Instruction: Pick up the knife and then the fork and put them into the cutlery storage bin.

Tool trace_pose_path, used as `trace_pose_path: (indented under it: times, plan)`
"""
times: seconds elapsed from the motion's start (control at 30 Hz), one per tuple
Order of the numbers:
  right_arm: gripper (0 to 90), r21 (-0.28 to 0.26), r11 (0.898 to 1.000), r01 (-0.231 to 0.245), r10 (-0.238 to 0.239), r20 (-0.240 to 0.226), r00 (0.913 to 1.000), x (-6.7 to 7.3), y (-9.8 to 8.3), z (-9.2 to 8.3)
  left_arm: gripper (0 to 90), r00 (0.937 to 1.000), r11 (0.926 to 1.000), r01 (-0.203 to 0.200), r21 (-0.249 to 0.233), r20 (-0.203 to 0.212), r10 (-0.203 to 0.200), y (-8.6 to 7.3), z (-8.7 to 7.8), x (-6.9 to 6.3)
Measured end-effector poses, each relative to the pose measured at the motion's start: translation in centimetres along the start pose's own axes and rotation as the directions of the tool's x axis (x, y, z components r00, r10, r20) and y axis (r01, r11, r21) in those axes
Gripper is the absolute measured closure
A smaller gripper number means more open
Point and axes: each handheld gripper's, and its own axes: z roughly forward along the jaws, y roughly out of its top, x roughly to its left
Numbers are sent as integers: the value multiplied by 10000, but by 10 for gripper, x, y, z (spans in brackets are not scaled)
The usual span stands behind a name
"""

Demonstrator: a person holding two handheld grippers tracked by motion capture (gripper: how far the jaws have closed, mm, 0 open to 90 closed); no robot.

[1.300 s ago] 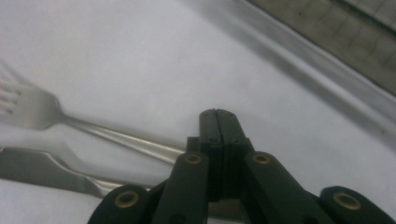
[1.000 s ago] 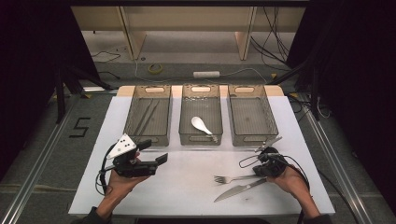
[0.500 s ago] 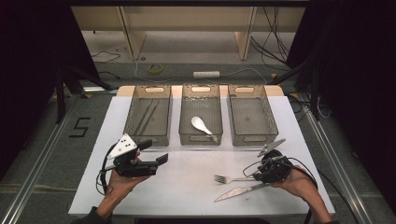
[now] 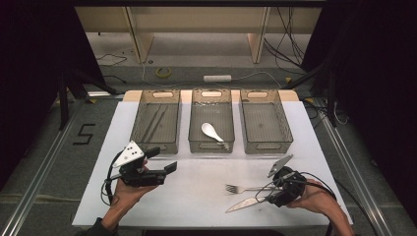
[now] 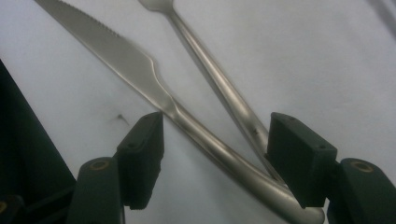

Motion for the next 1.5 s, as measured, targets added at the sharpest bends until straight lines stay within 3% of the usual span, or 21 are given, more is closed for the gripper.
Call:
trace_pose_path:
  times: [0.13, 0.5, 0.8, 0.97, 1.5]
  plan:
    - [371, 182, 9991, 374, -372, -151, 9992, 4, 0, 2, 158, 10000, 10000, -24, 19, 6, 24, 0, 0, 0]
    - [443, 761, 9927, 939, -952, 128, 9954, 6, 0, 11, 158, 10000, 10000, -35, 22, 9, 35, 0, 0, 0]
    - [550, 1115, 9870, 1156, -1197, 306, 9923, 8, 2, 13, 158, 10000, 10000, -44, 40, -3, 44, 0, 0, 0]
    - [587, 1507, 9767, 1530, -1612, 435, 9860, 14, 6, 13, 158, 10000, 10000, -54, 46, -16, 54, 0, 0, 0]
    - [697, 1713, 9722, 1599, -1663, 237, 9858, 19, 9, 14, 158, 10000, 9999, -85, 76, -38, 86, 0, 0, 0]
